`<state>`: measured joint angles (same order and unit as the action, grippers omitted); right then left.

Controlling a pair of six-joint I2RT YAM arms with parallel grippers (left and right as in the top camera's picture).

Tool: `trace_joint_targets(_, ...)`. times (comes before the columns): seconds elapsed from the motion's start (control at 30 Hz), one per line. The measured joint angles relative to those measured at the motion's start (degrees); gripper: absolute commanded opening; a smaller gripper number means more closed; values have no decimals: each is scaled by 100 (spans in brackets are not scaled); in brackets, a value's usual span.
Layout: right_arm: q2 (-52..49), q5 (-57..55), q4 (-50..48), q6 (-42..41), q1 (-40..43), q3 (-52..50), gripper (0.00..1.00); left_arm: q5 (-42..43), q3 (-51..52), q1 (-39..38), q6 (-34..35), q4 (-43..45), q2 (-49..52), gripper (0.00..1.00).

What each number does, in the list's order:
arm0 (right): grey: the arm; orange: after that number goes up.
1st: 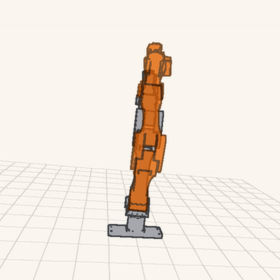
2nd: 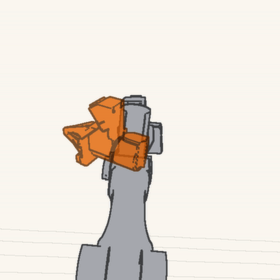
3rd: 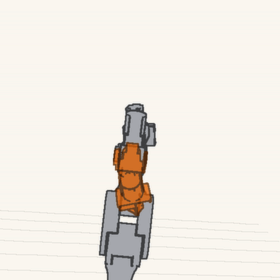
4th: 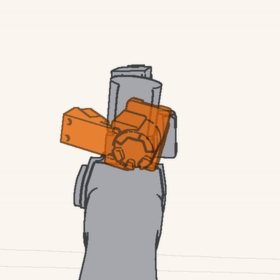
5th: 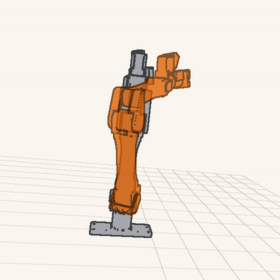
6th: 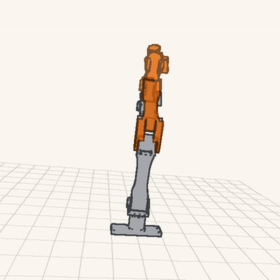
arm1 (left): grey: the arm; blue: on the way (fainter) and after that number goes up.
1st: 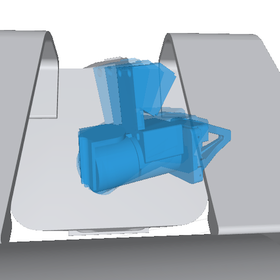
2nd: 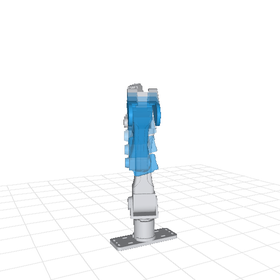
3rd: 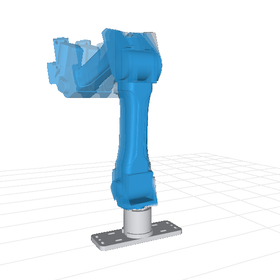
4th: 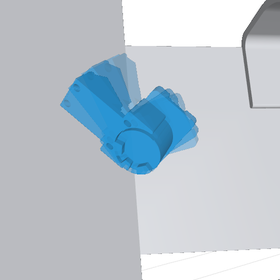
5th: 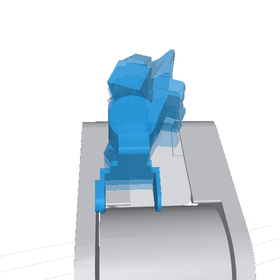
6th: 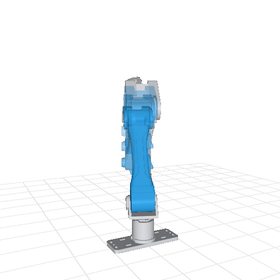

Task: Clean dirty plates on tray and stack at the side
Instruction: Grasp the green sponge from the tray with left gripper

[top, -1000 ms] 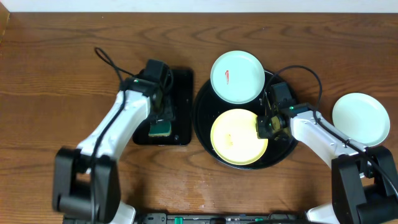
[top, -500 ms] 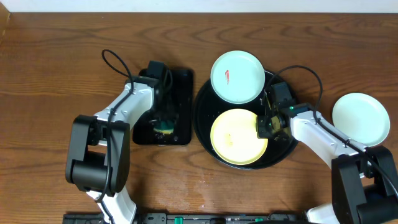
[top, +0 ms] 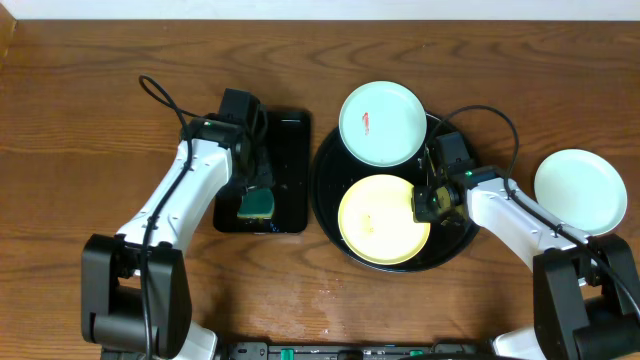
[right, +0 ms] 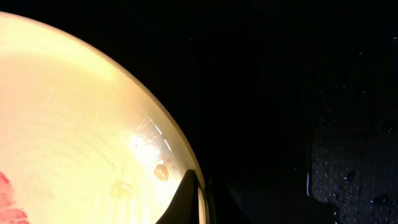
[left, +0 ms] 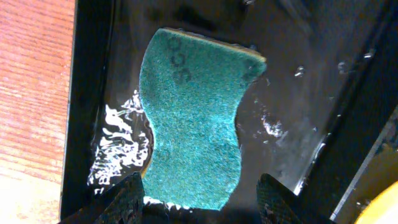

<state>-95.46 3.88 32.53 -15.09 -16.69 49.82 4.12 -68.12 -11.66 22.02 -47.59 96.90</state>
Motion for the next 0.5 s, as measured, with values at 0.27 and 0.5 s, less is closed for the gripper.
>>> trace_joint_targets(0.27,0,7,0,-2,0,0,1,-94,581,-92,-17,861,409,42)
trace_joint_targets(0.5,0,13,2,-2,0,0,1,-192,695,-94,-46,1130,590,7)
